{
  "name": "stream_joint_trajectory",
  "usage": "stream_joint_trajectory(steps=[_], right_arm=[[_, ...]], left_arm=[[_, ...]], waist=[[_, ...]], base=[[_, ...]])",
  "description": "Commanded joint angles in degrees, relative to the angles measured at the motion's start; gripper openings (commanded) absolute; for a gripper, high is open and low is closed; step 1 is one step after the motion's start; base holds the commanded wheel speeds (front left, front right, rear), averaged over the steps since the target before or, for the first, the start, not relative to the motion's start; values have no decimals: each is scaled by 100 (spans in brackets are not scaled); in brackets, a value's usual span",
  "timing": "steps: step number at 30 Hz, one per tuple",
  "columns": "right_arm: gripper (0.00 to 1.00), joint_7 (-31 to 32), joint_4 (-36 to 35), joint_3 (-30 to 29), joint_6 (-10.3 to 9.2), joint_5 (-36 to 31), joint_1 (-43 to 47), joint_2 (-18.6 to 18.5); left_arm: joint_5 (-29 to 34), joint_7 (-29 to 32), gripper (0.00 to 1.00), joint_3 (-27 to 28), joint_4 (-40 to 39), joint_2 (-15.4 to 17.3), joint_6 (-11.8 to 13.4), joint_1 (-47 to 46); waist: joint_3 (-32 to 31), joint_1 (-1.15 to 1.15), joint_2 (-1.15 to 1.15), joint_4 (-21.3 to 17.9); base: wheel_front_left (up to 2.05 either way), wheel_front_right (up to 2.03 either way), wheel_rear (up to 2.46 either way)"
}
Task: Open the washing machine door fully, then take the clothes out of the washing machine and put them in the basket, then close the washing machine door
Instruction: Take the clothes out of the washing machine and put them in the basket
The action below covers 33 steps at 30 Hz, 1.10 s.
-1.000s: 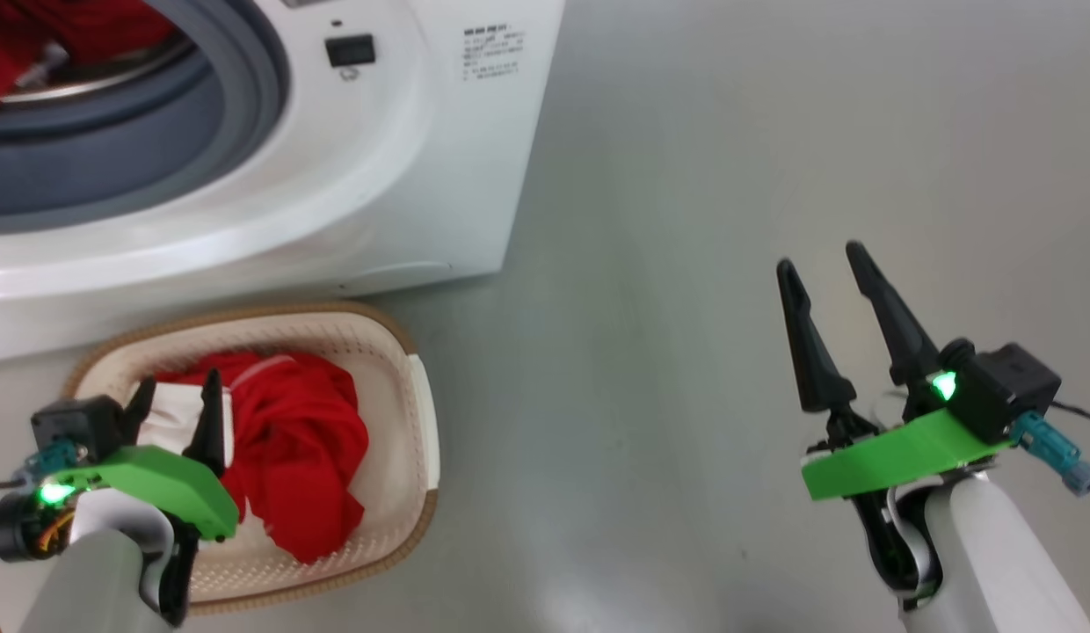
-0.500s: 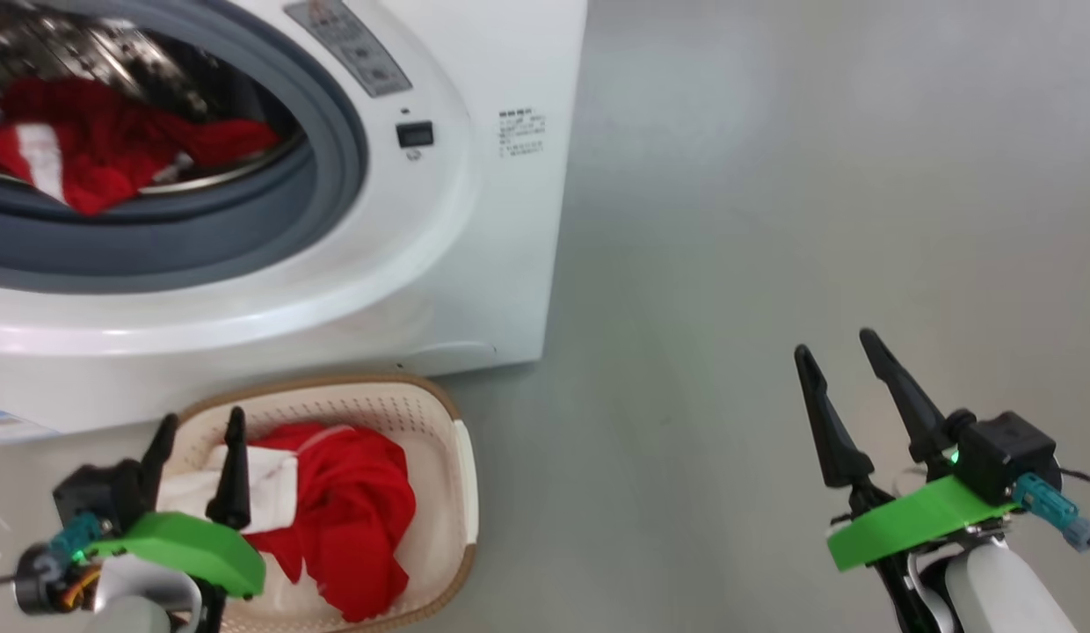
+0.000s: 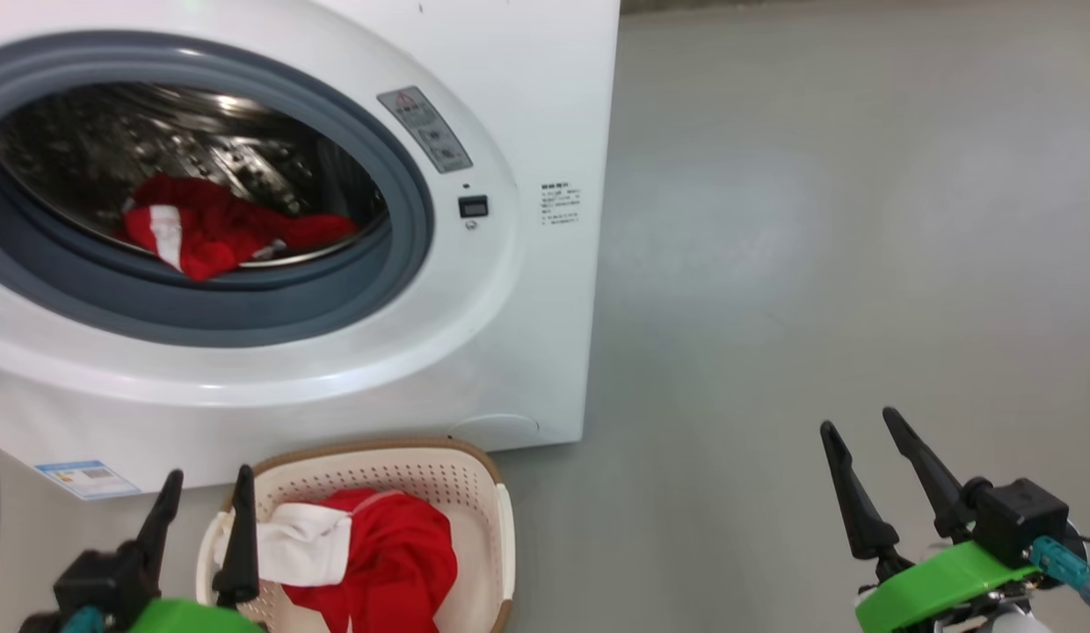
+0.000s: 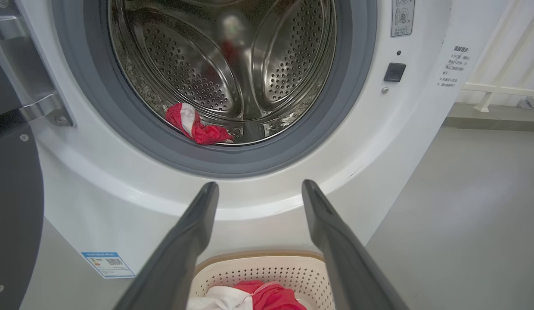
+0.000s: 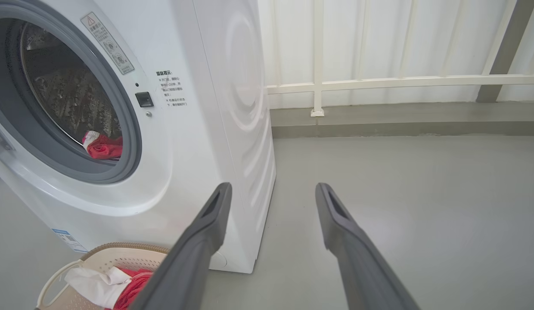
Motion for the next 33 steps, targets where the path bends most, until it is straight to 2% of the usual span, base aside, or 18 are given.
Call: stream_joint_trajectory(steps=[1, 17, 33], right_arm=[[100, -37, -117, 102, 36, 29, 61, -102], [100, -37, -185, 36, 36, 48, 429, -245], [100, -37, -219, -52, 36, 51, 548, -275]], left_arm=[[55, -35, 100, 232, -266, 63, -32, 92], [266, -35, 100, 541, -1243, -119, -32, 1137], [306, -35, 100, 748, -1726, -304, -12, 1708]], waist=[[-230, 0, 0, 121], [-519, 0, 0, 220], [-611, 0, 0, 266]], base=[[0, 0, 0], [0, 0, 0], [0, 0, 0]])
